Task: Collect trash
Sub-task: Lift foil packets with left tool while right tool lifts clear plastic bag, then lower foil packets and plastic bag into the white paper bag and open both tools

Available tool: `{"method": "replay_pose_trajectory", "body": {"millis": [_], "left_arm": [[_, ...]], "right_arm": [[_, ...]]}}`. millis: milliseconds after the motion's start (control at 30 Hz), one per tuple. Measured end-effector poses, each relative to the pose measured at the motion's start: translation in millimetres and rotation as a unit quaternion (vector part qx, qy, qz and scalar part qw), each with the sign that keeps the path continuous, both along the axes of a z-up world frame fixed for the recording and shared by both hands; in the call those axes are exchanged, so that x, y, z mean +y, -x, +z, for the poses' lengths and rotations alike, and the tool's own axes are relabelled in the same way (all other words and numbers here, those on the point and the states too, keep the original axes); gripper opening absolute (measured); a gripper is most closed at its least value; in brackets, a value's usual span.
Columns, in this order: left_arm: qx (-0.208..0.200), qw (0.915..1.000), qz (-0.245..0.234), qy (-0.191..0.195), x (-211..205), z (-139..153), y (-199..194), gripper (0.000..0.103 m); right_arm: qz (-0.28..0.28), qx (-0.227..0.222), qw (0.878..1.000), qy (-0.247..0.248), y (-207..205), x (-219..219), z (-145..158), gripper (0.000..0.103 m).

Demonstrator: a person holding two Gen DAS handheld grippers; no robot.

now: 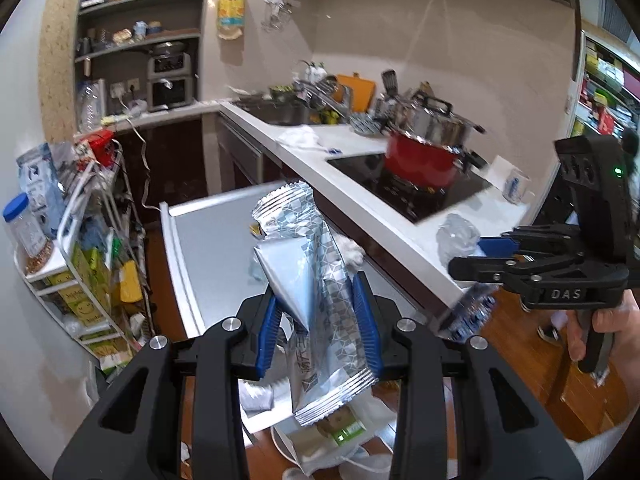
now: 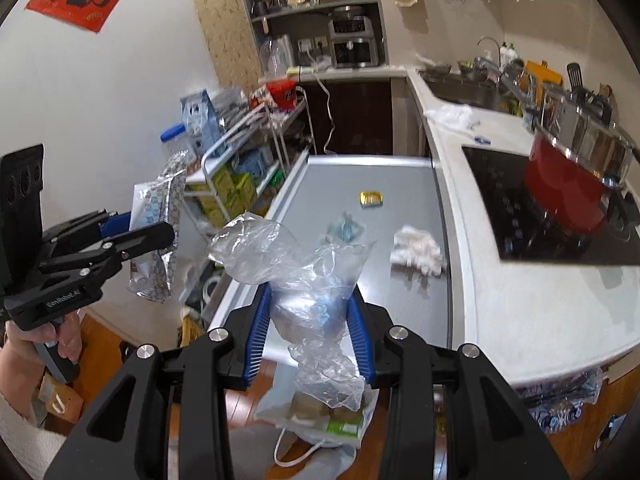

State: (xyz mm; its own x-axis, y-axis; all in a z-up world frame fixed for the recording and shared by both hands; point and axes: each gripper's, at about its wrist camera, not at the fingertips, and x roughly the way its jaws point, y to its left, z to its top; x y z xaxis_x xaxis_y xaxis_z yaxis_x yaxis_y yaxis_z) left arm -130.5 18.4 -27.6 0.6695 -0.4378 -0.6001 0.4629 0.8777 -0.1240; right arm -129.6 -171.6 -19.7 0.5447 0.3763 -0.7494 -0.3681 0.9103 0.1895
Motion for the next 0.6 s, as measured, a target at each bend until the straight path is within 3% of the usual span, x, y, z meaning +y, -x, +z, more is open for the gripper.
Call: {"method": "replay_pose_trajectory", "body": {"millis": [367,600], "left_arm": [[0.102,0.9922,-0.063,-0.035,-19,-65,22,0.036],[0.184,0.977,-0.084,-0.067,-26,-132,28,0.036]], "right_arm": [[-0.02,0.115,0.993,0.005,25,-8,-75,0.037],[-0.021,0.183,0.983,0.009,35,-3,-135,0.037]]}}
